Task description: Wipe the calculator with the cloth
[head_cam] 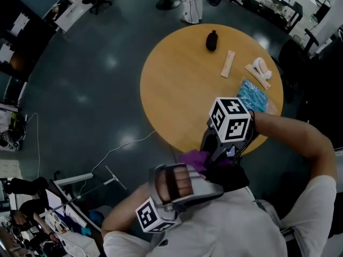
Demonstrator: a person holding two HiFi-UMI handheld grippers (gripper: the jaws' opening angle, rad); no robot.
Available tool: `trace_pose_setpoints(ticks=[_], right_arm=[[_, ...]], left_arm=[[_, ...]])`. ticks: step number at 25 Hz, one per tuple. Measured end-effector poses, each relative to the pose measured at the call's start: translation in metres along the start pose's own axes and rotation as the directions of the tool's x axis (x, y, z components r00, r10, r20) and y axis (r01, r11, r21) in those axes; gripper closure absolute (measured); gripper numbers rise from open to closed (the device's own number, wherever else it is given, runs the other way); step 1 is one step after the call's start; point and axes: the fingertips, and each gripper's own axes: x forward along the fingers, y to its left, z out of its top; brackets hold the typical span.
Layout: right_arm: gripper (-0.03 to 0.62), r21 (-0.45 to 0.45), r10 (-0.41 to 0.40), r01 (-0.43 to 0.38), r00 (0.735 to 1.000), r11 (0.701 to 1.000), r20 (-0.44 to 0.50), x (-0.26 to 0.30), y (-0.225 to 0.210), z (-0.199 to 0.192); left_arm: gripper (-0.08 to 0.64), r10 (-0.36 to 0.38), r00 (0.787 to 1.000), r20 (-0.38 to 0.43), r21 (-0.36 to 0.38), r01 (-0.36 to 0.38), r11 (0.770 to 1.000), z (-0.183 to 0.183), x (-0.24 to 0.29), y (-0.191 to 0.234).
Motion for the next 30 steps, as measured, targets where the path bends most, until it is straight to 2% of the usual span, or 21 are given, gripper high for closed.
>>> trace_pose_setpoints(ticks=[3,6,8,10,13,15,16,18,20,21,22,24,25,28,30], right_arm=[[0.494,0.042,0.016,-0.017,1.000,0.999,0.021,0.005,-0.014,-0.011],[0.494,0.103,-0.010,0.008,1.000,0.995,0.019,0.012,-0.042,-0.035],[0.494,0.146,-0.060,0.055,0.998,0.988,0.026,0.014,-0.067,-0.054],[0.494,0.170,-0.143,0.132,0.988,0.977,0.054,0.010,-0.094,-0.068],[0.494,0.205,-0.269,0.235,0.950,0.950,0.161,-0.008,-0.123,-0.079],[0.494,0.237,-0.341,0.283,0.903,0.929,0.260,-0.029,-0.134,-0.082],[0.494,0.252,-0.378,0.308,0.872,0.917,0.312,-0.042,-0.137,-0.083],[0.494,0.289,-0.447,0.350,0.791,0.891,0.419,-0.070,-0.140,-0.084],[0.494,0.332,-0.499,0.374,0.696,0.866,0.516,-0.095,-0.139,-0.088],[0.494,0.352,-0.520,0.383,0.652,0.854,0.551,-0.104,-0.139,-0.090],[0.494,0.371,-0.541,0.393,0.614,0.841,0.575,-0.111,-0.138,-0.095],[0.494,0.405,-0.572,0.405,0.551,0.820,0.607,-0.121,-0.138,-0.105],[0.494,0.421,-0.582,0.403,0.524,0.813,0.622,-0.124,-0.137,-0.110],[0.494,0.467,-0.600,0.378,0.449,0.799,0.662,-0.132,-0.136,-0.124],[0.494,0.495,-0.611,0.360,0.403,0.791,0.681,-0.136,-0.135,-0.133]], left_arm=[[0.516,0.017,1.000,0.001,-0.027,-0.017,0.999,0.000,-0.004,0.005],[0.517,0.051,0.999,-0.007,-0.035,-0.051,0.998,-0.002,-0.007,0.012],[0.517,0.091,0.996,-0.025,-0.048,-0.092,0.995,-0.008,-0.013,0.022],[0.517,0.143,0.989,-0.039,-0.112,-0.146,0.983,-0.019,-0.023,0.034],[0.518,0.236,0.969,-0.077,-0.244,-0.248,0.938,-0.047,-0.038,0.052],[0.517,0.297,0.949,-0.111,-0.327,-0.317,0.890,-0.071,-0.045,0.064],[0.518,0.324,0.938,-0.126,-0.366,-0.347,0.864,-0.083,-0.048,0.070],[0.517,0.370,0.917,-0.151,-0.443,-0.397,0.803,-0.111,-0.050,0.079],[0.518,0.390,0.902,-0.188,-0.529,-0.427,0.733,-0.148,-0.052,0.077],[0.517,0.386,0.896,-0.221,-0.583,-0.439,0.684,-0.171,-0.052,0.071],[0.517,0.375,0.889,-0.263,-0.645,-0.452,0.617,-0.195,-0.052,0.062],[0.518,0.361,0.873,-0.329,-0.750,-0.474,0.461,-0.242,-0.049,0.045],[0.518,0.361,0.867,-0.345,-0.781,-0.478,0.402,-0.265,-0.046,0.036],[0.518,0.336,0.861,-0.381,-0.839,-0.475,0.266,-0.331,-0.036,-0.001],[0.518,0.295,0.864,-0.409,-0.862,-0.472,0.185,-0.372,-0.027,-0.031]])
